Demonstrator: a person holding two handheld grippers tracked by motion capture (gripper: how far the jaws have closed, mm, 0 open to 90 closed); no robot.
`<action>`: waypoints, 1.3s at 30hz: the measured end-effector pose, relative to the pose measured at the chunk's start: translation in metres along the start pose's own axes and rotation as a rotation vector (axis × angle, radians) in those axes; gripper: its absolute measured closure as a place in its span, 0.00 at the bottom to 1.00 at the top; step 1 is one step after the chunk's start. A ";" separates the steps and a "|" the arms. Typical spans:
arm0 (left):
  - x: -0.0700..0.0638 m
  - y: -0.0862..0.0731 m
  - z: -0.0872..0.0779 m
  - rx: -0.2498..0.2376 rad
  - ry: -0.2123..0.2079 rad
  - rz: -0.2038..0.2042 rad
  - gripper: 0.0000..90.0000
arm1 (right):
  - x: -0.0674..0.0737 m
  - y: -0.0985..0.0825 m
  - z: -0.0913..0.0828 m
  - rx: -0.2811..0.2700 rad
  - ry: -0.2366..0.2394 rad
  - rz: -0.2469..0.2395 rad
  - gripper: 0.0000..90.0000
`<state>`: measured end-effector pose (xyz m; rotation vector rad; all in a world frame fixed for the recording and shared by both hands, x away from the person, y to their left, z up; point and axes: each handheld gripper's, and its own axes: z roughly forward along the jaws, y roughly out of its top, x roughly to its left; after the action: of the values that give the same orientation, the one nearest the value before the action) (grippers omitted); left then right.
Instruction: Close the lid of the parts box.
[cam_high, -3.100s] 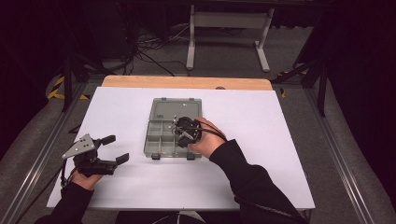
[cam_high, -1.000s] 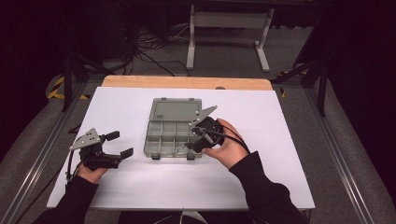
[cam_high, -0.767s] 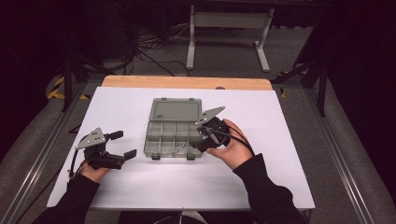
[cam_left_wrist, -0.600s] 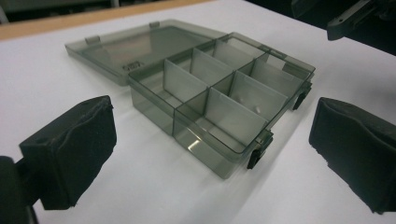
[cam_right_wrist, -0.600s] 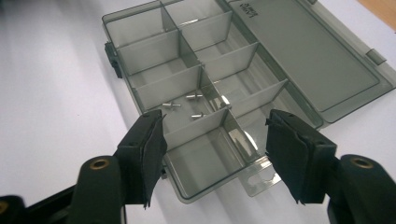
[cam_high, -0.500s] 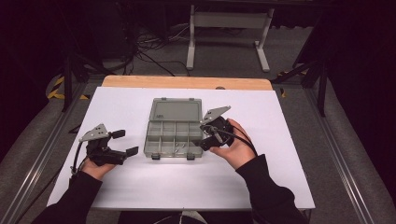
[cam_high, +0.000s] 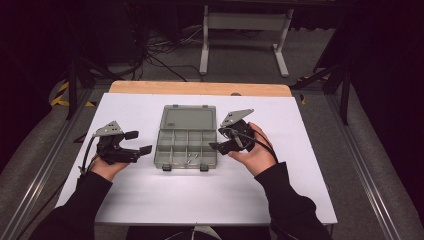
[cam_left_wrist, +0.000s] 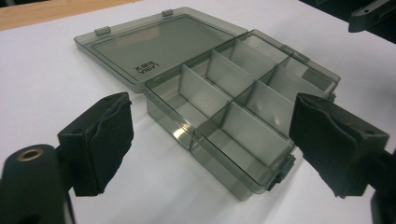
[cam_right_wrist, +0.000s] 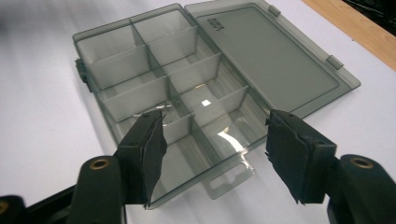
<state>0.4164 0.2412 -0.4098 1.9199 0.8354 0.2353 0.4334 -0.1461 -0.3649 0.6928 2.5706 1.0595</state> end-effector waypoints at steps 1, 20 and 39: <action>0.001 0.003 0.001 0.007 0.004 -0.003 0.16 | -0.001 0.000 0.000 0.001 -0.002 0.002 0.42; 0.029 0.034 0.014 0.123 0.143 -0.042 0.37 | -0.040 -0.004 0.008 0.067 -0.090 0.093 0.66; 0.045 0.036 0.026 0.185 0.204 -0.100 1.00 | -0.059 -0.001 0.024 0.081 -0.098 0.117 1.00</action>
<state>0.4790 0.2411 -0.4002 2.0425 1.1193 0.3060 0.4932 -0.1642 -0.3785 0.9021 2.5264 0.9349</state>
